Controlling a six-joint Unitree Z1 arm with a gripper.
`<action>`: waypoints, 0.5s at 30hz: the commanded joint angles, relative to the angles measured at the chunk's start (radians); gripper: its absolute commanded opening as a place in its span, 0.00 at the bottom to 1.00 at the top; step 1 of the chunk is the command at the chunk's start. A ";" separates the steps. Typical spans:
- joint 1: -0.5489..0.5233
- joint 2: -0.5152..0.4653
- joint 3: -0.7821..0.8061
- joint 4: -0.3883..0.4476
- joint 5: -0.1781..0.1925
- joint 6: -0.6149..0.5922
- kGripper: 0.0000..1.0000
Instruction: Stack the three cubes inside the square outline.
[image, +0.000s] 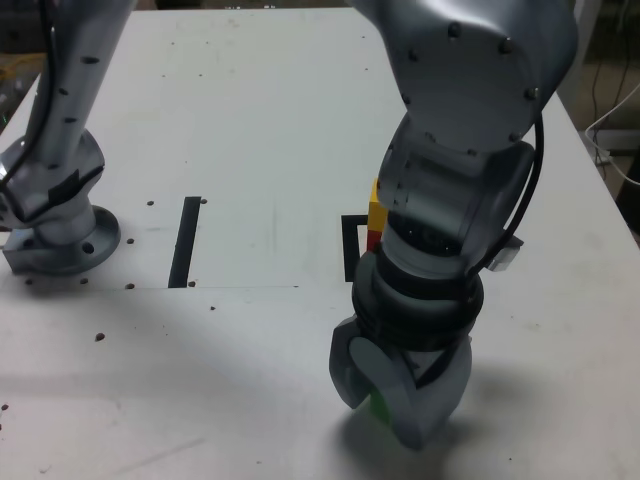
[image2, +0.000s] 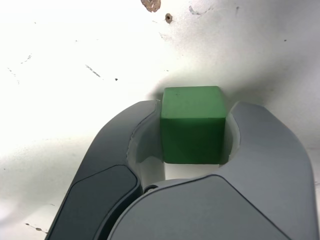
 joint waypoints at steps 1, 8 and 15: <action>0.002 -0.002 -0.008 0.024 0.013 -0.006 0.27; 0.010 -0.051 -0.086 0.189 0.116 -0.041 0.27; 0.103 -0.103 -0.167 0.328 0.139 -0.043 0.27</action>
